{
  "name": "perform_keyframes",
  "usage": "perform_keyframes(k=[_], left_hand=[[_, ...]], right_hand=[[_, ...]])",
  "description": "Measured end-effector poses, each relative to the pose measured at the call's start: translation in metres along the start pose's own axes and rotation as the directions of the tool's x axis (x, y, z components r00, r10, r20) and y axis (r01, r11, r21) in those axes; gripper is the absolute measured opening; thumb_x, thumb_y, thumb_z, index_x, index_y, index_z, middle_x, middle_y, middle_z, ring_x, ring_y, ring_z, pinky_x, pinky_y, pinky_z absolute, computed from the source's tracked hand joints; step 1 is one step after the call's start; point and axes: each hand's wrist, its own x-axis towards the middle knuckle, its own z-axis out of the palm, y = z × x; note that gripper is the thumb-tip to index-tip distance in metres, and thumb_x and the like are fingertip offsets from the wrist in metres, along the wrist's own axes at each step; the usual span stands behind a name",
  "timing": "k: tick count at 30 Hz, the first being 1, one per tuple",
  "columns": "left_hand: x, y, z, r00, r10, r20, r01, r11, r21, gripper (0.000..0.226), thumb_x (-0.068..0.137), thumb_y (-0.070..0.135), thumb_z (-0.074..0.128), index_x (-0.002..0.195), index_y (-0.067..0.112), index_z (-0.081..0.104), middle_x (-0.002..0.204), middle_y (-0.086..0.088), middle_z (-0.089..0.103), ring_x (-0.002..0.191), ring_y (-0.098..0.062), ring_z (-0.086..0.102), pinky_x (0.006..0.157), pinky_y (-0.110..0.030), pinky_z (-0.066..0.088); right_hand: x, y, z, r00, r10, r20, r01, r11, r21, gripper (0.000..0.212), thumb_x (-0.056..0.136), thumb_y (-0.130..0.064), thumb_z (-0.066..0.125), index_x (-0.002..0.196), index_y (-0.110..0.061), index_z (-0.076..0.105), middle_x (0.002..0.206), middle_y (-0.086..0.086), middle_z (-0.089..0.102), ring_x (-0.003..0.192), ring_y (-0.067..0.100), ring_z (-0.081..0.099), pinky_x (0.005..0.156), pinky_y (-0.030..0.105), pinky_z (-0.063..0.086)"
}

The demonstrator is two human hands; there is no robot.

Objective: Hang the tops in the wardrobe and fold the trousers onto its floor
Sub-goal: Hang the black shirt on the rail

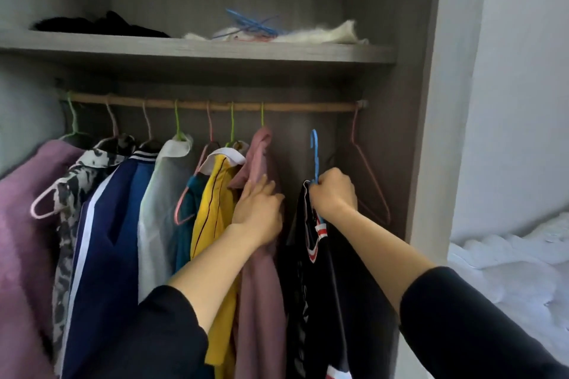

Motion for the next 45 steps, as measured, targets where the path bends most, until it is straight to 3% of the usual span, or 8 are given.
perform_keyframes(k=[6, 21, 31, 34, 37, 40, 43, 45], left_hand=[[0.066, -0.035, -0.006, 0.999, 0.039, -0.027, -0.041, 0.998, -0.043, 0.060, 0.087, 0.029, 0.050, 0.145, 0.024, 0.037, 0.159, -0.006, 0.017, 0.148, -0.021, 0.004, 0.118, -0.041, -0.002], [0.193, -0.088, -0.025, 0.976, 0.089, -0.197, -0.108, 0.991, -0.085, 0.079, 0.089, 0.032, 0.053, 0.153, 0.015, 0.010, 0.161, -0.007, 0.003, 0.148, -0.023, 0.001, 0.120, -0.040, 0.001], [0.205, -0.089, -0.005, 0.938, 0.097, -0.332, -0.120, 0.992, -0.050, 0.079, 0.085, 0.030, 0.055, 0.151, 0.012, 0.016, 0.157, -0.007, 0.021, 0.145, -0.028, 0.013, 0.118, -0.038, 0.007], [0.204, -0.089, -0.004, 0.930, 0.093, -0.355, -0.119, 0.991, -0.054, 0.078, 0.084, 0.029, 0.056, 0.151, 0.012, 0.018, 0.155, -0.007, 0.024, 0.144, -0.028, 0.015, 0.118, -0.037, 0.008], [0.203, -0.089, -0.003, 0.930, 0.090, -0.355, -0.114, 0.992, -0.049, 0.078, 0.085, 0.028, 0.055, 0.151, 0.012, 0.017, 0.155, -0.007, 0.023, 0.145, -0.028, 0.015, 0.118, -0.037, 0.009], [0.201, -0.088, -0.005, 0.935, 0.086, -0.343, -0.111, 0.992, -0.054, 0.079, 0.085, 0.028, 0.056, 0.152, 0.012, 0.017, 0.156, -0.008, 0.023, 0.145, -0.029, 0.014, 0.118, -0.038, 0.009], [0.199, -0.088, -0.009, 0.942, 0.087, -0.323, -0.117, 0.990, -0.075, 0.080, 0.084, 0.031, 0.057, 0.152, 0.012, 0.017, 0.156, -0.008, 0.022, 0.145, -0.028, 0.014, 0.118, -0.038, 0.010], [0.199, -0.089, -0.012, 0.948, 0.090, -0.306, -0.118, 0.990, -0.076, 0.082, 0.084, 0.033, 0.058, 0.152, 0.014, 0.016, 0.157, -0.007, 0.020, 0.145, -0.028, 0.013, 0.118, -0.039, 0.011]], right_hand=[[0.061, -0.020, 0.028, 0.993, -0.049, -0.106, 0.044, 0.998, -0.050, 0.024, 0.092, -0.022, 0.057, 0.072, -0.010, 0.060, 0.088, 0.011, 0.067, 0.079, 0.028, 0.062, 0.061, 0.029, 0.041], [0.189, -0.047, 0.061, 0.977, -0.007, -0.214, 0.011, 1.000, 0.020, 0.008, 0.087, -0.020, 0.062, 0.089, -0.012, 0.064, 0.081, 0.002, 0.063, 0.069, 0.015, 0.060, 0.055, 0.022, 0.043], [0.192, -0.028, 0.070, 0.993, -0.081, -0.091, 0.077, 0.996, -0.049, 0.036, 0.086, -0.038, 0.058, 0.057, -0.017, 0.051, 0.053, -0.003, 0.052, 0.049, 0.011, 0.052, 0.044, 0.022, 0.032], [0.183, -0.025, 0.044, 0.970, -0.136, -0.202, 0.107, 0.983, -0.149, 0.038, 0.085, -0.037, 0.054, 0.054, -0.015, 0.053, 0.051, -0.004, 0.051, 0.052, 0.015, 0.053, 0.050, 0.026, 0.032], [0.175, -0.013, 0.016, 0.903, -0.297, -0.309, 0.060, 0.803, -0.593, 0.016, 0.084, -0.030, 0.055, 0.083, -0.017, 0.065, 0.084, 0.010, 0.065, 0.082, 0.032, 0.064, 0.062, 0.030, 0.038], [0.170, 0.003, -0.002, 0.922, -0.306, -0.240, -0.027, 0.566, -0.824, 0.043, 0.083, -0.029, 0.060, 0.121, -0.009, 0.054, 0.121, 0.012, 0.057, 0.110, 0.032, 0.056, 0.080, 0.036, 0.046], [0.167, 0.015, -0.002, 0.962, -0.249, -0.112, -0.043, 0.267, -0.963, 0.045, 0.089, -0.025, 0.056, 0.130, -0.008, 0.050, 0.126, 0.012, 0.056, 0.116, 0.029, 0.051, 0.092, 0.036, 0.041], [0.167, 0.018, 0.003, 0.973, -0.225, -0.058, -0.018, 0.178, -0.984, 0.034, 0.094, -0.014, 0.046, 0.127, -0.008, 0.055, 0.125, 0.012, 0.059, 0.116, 0.030, 0.050, 0.094, 0.037, 0.038]])
